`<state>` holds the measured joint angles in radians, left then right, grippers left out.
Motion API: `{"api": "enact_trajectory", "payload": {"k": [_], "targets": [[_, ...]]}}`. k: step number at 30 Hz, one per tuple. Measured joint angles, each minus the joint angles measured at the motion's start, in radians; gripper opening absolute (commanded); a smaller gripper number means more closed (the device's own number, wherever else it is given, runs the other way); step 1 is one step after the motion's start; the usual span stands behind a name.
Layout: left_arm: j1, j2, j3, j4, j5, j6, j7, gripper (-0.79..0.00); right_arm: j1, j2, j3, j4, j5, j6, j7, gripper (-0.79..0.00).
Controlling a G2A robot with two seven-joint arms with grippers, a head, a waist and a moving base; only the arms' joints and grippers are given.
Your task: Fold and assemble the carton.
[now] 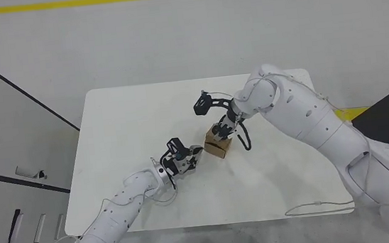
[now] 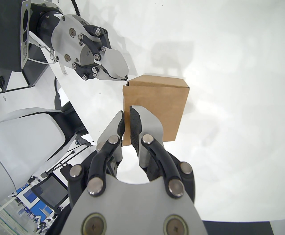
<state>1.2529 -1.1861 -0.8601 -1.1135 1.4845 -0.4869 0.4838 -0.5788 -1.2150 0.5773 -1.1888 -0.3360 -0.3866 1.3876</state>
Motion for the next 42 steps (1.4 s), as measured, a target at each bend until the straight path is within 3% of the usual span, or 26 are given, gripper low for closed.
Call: {"api": "enact_trajectory", "payload": {"k": [10,12,13,17,31,42], "targets": [[0.031,0.012,-0.035,-0.039,-0.005,-0.004,-0.02,-0.785,-0.002,-0.001,-0.01,-0.003,-0.042,0.0,-0.017,-0.779],[0.036,0.014,-0.04,-0.043,-0.005,-0.006,-0.022,-0.785,-0.003,-0.001,-0.011,-0.007,-0.051,0.0,-0.02,-0.68],[0.037,0.015,-0.042,-0.045,-0.005,-0.007,-0.024,-0.785,-0.003,-0.001,-0.011,-0.009,-0.054,0.0,-0.02,-0.56],[0.043,0.018,-0.051,-0.052,-0.004,-0.009,-0.027,-0.785,-0.006,0.005,-0.005,-0.023,-0.076,-0.008,-0.023,-0.511],[0.06,0.021,-0.063,-0.069,-0.001,-0.012,-0.027,-0.785,-0.022,0.026,0.008,-0.081,-0.163,-0.055,-0.015,-0.539],[0.069,0.024,-0.072,-0.074,0.002,-0.013,-0.026,-0.785,-0.041,0.024,-0.018,-0.114,-0.243,-0.054,-0.057,-0.606]]}}
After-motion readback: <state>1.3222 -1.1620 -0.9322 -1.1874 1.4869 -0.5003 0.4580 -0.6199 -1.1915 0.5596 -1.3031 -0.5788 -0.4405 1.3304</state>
